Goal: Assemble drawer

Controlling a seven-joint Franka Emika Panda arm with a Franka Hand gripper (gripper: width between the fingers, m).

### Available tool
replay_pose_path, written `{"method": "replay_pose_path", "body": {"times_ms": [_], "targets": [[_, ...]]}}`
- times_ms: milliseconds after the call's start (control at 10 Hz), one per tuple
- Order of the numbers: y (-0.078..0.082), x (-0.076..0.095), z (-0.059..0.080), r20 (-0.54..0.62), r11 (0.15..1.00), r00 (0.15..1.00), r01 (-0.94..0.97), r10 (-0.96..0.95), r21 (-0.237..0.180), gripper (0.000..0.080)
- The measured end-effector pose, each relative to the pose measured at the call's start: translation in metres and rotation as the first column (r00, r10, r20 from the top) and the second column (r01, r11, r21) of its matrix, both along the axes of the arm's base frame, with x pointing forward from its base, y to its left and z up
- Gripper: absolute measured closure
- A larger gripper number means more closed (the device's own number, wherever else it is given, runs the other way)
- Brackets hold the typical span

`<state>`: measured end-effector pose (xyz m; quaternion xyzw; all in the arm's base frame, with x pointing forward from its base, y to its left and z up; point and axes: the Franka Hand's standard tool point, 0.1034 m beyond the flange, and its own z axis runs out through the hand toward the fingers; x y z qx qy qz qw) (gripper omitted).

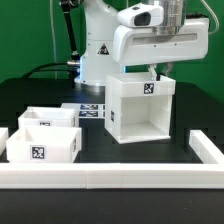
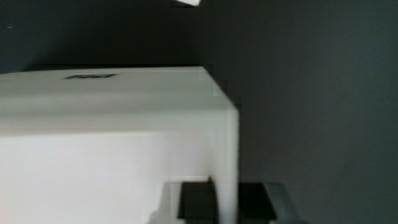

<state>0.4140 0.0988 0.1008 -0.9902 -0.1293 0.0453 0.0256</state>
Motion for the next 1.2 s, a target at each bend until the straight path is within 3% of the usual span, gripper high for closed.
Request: {"method": "replay_pose_path", "body": {"times_ms": [800, 1000, 1200], "targets": [[-0.012, 0.11, 0.0, 0.077, 0.999, 0.997, 0.018, -0.021, 0.042, 0.0761], [-0.018, 0.124, 0.001, 0.092, 0.999, 0.995, 0.021, -0.025, 0.044, 0.0761], [-0.017, 0.124, 0.002, 0.093, 0.998, 0.995, 0.034, -0.038, 0.043, 0.0761]]}}
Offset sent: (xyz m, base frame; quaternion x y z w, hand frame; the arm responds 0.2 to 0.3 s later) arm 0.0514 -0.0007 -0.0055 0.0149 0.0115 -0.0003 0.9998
